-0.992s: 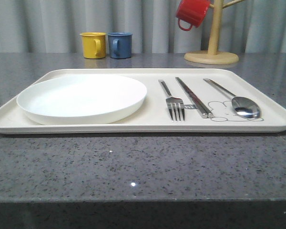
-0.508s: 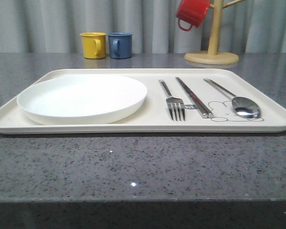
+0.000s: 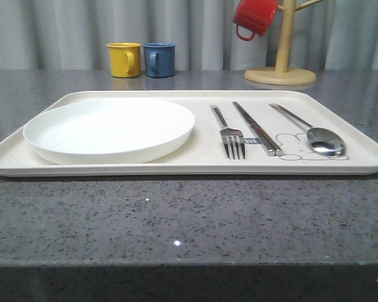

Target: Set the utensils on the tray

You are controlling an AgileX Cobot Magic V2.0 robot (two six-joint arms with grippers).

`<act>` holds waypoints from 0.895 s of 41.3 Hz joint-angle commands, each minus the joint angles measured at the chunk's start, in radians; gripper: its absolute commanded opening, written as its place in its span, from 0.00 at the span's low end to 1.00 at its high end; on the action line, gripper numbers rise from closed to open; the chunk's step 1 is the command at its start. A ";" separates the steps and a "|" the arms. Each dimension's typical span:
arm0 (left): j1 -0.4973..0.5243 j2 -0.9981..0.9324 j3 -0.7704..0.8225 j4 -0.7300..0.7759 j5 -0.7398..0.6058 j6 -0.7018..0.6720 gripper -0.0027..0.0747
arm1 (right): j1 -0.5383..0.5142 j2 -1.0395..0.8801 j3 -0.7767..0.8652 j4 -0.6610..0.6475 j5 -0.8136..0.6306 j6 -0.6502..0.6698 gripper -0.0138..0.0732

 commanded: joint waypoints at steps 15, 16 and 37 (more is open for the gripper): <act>-0.009 -0.025 -0.002 -0.006 -0.083 -0.006 0.01 | 0.001 -0.001 -0.023 0.003 -0.054 -0.008 0.08; -0.009 -0.025 -0.002 -0.006 -0.083 -0.006 0.01 | 0.001 -0.001 -0.023 0.003 -0.054 -0.008 0.08; -0.009 -0.025 -0.002 -0.006 -0.083 -0.006 0.01 | -0.254 -0.495 0.580 -0.019 -0.788 -0.009 0.08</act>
